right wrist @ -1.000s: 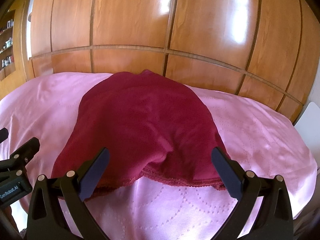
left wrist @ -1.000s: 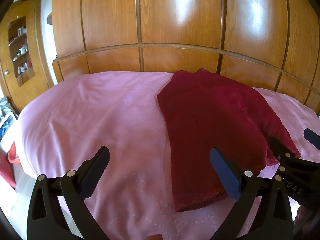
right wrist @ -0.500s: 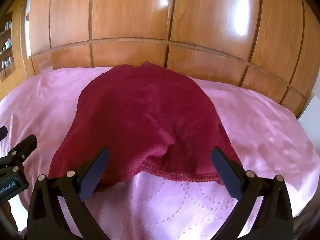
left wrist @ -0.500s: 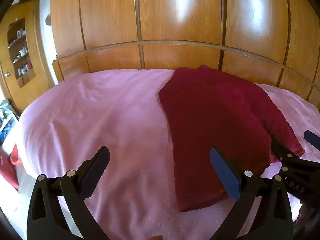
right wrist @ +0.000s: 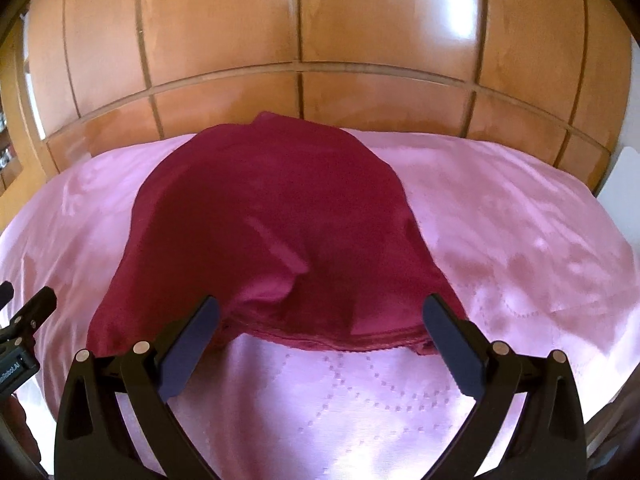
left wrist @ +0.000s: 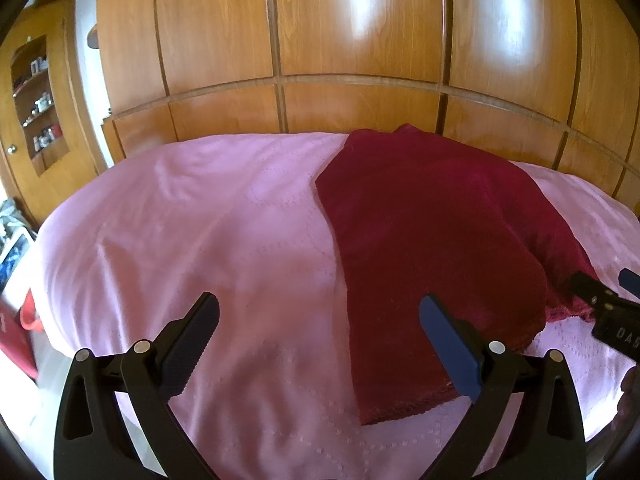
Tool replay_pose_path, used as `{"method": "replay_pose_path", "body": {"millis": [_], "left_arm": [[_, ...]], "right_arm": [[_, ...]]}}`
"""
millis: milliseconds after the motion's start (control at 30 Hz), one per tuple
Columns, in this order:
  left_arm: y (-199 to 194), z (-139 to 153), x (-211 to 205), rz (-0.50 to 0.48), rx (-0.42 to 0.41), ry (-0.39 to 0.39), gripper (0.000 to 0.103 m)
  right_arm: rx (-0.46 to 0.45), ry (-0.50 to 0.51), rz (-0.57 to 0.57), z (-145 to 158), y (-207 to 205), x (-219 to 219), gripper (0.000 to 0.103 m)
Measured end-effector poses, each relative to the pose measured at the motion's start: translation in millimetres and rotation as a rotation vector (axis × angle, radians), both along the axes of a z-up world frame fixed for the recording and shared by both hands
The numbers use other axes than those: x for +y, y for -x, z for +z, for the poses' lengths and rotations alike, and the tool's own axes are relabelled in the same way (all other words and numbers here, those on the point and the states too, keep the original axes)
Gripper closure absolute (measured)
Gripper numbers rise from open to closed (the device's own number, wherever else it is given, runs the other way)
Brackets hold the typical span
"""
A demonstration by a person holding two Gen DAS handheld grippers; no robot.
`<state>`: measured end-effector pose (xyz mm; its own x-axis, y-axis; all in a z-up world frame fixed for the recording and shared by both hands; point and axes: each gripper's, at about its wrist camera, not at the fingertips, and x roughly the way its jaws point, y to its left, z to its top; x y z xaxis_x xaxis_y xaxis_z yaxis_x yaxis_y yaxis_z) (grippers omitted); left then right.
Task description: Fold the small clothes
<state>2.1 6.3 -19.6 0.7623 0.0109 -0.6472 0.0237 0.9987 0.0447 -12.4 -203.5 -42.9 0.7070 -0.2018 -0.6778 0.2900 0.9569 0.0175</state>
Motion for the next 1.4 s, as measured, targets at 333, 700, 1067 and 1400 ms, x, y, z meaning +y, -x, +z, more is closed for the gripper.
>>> {"method": "replay_pose_path", "body": {"millis": [333,700,1067,1400], "left_arm": [[-6.1,-3.6,-2.2,-0.012,0.017,-0.007,0.004],[-21.1,-23.0,-2.7,-0.043,0.087,-0.003,0.004],[-24.0,-27.1,-7.6,-0.084,0.111,0.006,0.004],[-57.9,-62.2,-2.0,-0.16,0.33,0.259,0.028]], "right_arm": [[0.014,0.007,-0.018,-1.3,-3.9,-6.4,0.002],[0.035,-0.05,-0.101,-9.1,3.0,-45.4,0.002],[0.039,-0.061,-0.099,-11.1,3.5,-54.3,0.002],[0.074,-0.16,-0.083,-27.9,2.7,-76.0,0.002]]}}
